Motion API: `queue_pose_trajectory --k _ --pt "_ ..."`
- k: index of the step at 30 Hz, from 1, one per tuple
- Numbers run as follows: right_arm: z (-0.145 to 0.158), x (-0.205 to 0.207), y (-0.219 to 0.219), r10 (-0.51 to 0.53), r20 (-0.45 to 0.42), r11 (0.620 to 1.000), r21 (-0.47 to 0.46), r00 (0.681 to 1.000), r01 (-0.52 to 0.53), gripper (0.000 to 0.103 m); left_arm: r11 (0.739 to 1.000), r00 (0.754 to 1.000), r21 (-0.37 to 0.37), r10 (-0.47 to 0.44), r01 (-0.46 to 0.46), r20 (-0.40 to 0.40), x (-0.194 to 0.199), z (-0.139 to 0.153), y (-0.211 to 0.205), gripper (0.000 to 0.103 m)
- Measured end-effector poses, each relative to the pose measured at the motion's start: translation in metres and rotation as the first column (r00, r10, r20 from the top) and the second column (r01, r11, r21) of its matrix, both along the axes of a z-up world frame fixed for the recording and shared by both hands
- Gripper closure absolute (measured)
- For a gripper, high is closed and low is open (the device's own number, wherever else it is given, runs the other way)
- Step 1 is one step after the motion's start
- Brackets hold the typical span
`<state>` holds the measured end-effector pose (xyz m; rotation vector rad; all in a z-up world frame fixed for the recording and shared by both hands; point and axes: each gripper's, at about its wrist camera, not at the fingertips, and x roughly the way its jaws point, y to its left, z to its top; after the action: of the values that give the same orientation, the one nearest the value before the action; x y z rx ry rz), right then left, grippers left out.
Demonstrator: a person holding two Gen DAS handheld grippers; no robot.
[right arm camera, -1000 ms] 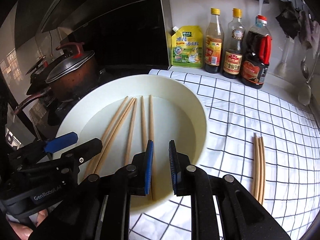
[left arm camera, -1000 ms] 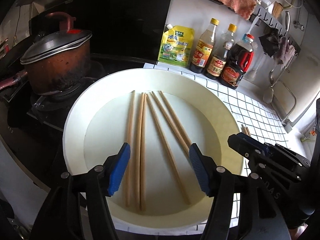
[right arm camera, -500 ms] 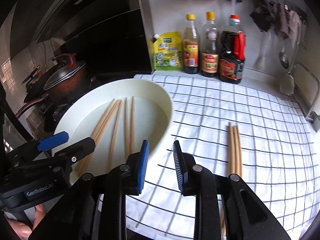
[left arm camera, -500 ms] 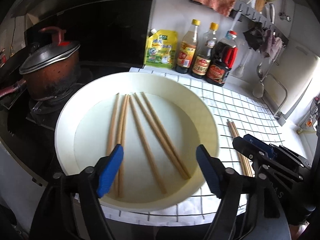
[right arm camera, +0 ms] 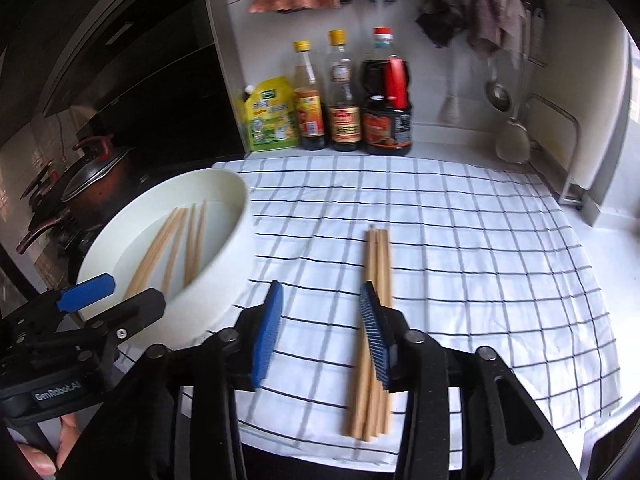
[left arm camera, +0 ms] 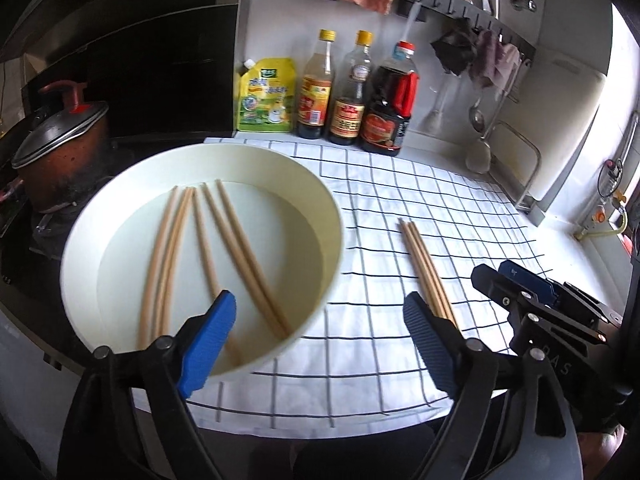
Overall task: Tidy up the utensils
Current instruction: 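Move both open tools back over the chopsticks on the cloth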
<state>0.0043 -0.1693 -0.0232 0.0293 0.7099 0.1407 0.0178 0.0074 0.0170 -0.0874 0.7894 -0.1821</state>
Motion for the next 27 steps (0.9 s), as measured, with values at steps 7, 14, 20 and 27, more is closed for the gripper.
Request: queue_pose_trajectory --k 7,14,20,27 --pt "-0.01 -0.011 -0.038 -0.04 -0.008 0.999 -0.009 0.999 0.039 0.052 0.999 0.999 0.014 -0.032 0.032 -0.013 -0.007 -0.009 -0.026 0.014" --pt "-0.022 -0.008 -0.065 -0.055 -0.017 0.998 -0.037 0.998 0.054 0.05 0.998 0.998 0.019 -0.06 0.06 -0.004 -0.013 -0.02 -0.048 0.013" --pt "-0.037 0.008 -0.07 -0.02 -0.046 0.997 -0.074 0.999 0.016 0.05 0.998 0.998 0.04 -0.058 0.058 -0.007 -0.01 -0.031 -0.068 0.012" --pt "-0.058 0.031 -0.076 0.001 -0.106 0.999 -0.051 0.994 -0.006 0.05 0.997 1.0 0.08 -0.005 0.006 -0.024 -0.001 -0.045 -0.078 0.012"
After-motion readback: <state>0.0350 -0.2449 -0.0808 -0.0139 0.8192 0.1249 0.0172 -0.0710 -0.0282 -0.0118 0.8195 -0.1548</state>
